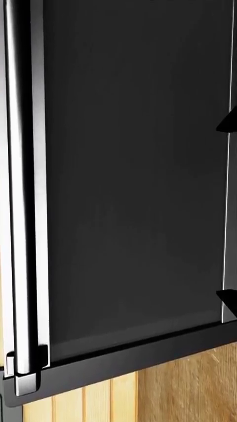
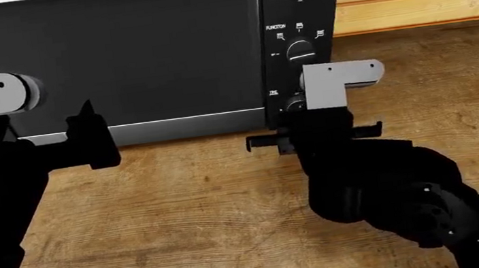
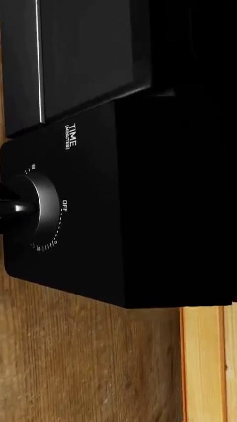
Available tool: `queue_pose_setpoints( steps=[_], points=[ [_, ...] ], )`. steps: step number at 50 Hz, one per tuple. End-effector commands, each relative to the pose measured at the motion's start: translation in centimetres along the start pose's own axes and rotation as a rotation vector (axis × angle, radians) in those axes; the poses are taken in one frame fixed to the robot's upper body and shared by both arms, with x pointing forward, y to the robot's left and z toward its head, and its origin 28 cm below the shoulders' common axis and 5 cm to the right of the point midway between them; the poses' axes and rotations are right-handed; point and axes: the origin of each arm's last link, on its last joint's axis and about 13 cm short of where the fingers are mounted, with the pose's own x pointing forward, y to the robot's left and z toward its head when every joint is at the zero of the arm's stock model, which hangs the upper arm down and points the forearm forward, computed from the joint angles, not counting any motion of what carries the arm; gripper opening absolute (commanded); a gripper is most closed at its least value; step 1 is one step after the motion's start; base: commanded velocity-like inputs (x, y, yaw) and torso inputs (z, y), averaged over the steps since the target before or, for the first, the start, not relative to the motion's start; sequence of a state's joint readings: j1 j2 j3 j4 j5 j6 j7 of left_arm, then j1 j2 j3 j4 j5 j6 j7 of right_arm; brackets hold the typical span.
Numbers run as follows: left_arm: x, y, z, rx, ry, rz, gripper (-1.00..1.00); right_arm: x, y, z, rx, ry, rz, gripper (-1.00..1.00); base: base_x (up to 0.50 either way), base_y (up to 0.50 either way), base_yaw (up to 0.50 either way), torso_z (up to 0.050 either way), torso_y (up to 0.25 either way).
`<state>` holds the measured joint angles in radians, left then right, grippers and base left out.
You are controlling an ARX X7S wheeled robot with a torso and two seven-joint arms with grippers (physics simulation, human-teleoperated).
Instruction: Turn on the toaster oven by setting the timer.
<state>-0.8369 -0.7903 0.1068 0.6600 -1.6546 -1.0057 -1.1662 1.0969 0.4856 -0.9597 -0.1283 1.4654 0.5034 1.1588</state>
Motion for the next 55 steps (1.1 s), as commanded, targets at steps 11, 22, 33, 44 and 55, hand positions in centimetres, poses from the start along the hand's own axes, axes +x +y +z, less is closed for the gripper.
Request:
queue_pose_setpoints(
  steps=[11, 22, 33, 44, 55],
  points=[
    [0.00, 0.04, -0.04, -0.001, 0.002, 0.002, 1.00, 0.28, -0.20, 0.89, 0.209, 0.036, 0.134, -1.00, 0.01, 0.00, 0.01, 0.000, 0.000],
    [0.21, 0.06, 0.06, -0.002, 0.001, 0.004, 1.00, 0.19, -0.29, 1.19, 0.291, 0.038, 0.183, -1.00, 0.01, 0.00, 0.01, -0.001, 0.000],
    [0.27, 0.04, 0.03, -0.002, 0.002, 0.003, 1.00, -0.31, -0.35, 1.29, 0.351, 0.015, 0.250, -1.00, 0.01, 0.00, 0.01, 0.000, 0.000],
    [0.00, 0.07, -0.08, -0.001, 0.004, 0.000, 1.00, -0.07, -0.43, 1.36, 0.424, 0.054, 0.261, -1.00, 0.01, 0.00, 0.01, -0.001, 0.000],
    [0.00, 0.02, -0.08, -0.001, 0.005, -0.001, 1.00, -0.11, -0.33, 1.43, 0.485, 0.086, 0.280, -1.00, 0.01, 0.00, 0.01, -0.001, 0.000]
  ],
)
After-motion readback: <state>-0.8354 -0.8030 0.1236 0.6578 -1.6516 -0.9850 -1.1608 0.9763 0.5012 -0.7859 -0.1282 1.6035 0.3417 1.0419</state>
